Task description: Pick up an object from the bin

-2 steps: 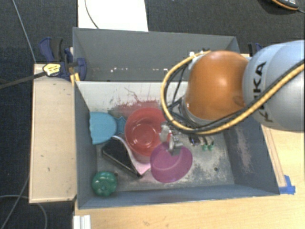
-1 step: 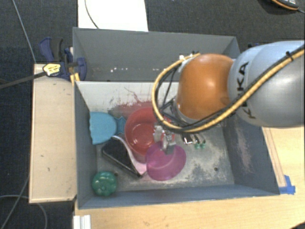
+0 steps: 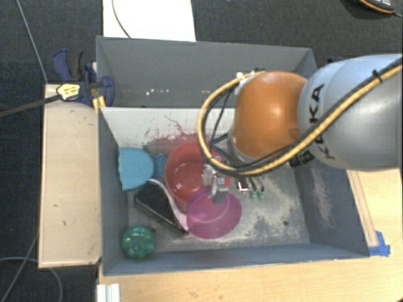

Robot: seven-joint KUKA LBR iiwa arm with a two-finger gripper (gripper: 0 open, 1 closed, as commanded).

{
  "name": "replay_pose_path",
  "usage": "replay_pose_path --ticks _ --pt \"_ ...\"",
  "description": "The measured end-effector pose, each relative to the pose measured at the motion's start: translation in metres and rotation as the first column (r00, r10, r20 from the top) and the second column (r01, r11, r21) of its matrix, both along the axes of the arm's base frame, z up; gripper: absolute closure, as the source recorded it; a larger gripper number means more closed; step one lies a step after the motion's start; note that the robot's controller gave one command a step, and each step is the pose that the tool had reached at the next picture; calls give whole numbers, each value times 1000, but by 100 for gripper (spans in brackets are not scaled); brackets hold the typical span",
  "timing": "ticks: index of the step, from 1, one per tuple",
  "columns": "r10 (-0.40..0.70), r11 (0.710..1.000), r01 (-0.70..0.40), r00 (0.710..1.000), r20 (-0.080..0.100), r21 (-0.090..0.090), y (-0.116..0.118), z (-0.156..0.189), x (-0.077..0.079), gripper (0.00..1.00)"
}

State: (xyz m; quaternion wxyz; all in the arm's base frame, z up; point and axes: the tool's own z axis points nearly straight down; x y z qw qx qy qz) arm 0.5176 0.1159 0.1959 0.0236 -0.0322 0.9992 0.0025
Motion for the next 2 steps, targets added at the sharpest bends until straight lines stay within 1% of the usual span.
replay_pose_path --ticks 1,2 --pt "161 987 -161 987 15 -10 -2 97 15 100" --pt "-1 1000 1 1000 -9 -1 9 -7 2 100"
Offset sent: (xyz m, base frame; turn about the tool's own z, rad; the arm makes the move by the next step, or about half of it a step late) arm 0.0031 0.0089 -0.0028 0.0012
